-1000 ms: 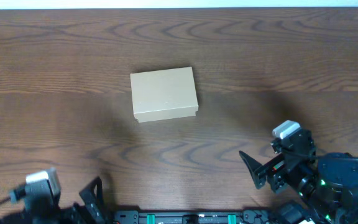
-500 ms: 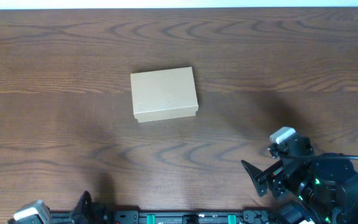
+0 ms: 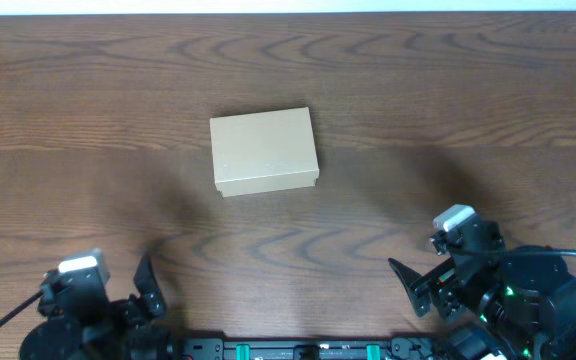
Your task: Pack container
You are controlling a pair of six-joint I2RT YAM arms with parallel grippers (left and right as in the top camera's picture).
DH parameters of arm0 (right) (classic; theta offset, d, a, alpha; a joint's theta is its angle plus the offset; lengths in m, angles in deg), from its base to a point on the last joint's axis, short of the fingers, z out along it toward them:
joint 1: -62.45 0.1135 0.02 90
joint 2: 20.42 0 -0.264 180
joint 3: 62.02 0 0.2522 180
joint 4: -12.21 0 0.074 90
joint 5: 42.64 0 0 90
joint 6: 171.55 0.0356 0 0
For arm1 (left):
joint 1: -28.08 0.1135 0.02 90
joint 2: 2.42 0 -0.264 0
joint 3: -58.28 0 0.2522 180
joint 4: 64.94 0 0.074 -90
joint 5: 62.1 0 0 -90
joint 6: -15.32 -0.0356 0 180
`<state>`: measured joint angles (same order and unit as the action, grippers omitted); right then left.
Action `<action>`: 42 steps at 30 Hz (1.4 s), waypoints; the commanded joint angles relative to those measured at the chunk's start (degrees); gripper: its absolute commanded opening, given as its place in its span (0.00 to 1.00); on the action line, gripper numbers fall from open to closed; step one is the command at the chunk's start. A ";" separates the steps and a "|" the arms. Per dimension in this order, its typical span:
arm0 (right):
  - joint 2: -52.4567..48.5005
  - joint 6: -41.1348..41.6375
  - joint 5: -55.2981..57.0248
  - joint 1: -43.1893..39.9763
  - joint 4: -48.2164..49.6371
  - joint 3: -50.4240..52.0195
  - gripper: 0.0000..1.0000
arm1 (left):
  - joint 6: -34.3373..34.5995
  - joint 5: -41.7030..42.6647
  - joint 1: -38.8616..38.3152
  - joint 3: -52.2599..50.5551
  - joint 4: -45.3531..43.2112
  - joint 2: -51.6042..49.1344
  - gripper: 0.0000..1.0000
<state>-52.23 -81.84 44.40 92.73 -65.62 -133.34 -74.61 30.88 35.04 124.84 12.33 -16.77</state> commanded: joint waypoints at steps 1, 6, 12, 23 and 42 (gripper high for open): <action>0.04 -0.63 0.37 -0.37 -0.07 0.15 0.99 | -4.61 -0.42 0.07 -5.03 -2.27 2.86 0.95; 0.04 -0.63 0.37 -0.37 -0.07 0.15 0.99 | -6.43 -0.42 -0.13 -13.77 -7.58 7.08 0.95; 0.04 -0.63 0.37 -0.35 -0.07 0.15 0.99 | -6.54 0.52 -2.69 -22.51 -12.87 10.73 0.95; 0.04 -0.63 0.37 -0.35 -0.07 0.15 0.99 | -6.51 3.45 -3.65 -33.88 -17.99 14.14 0.95; 0.04 -0.63 0.37 -0.37 -0.07 0.15 0.99 | -7.80 0.90 -3.65 -38.51 -16.33 14.14 0.95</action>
<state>-52.23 -81.87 44.42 92.73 -65.62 -133.32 -81.19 32.35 31.65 86.50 -4.85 -3.16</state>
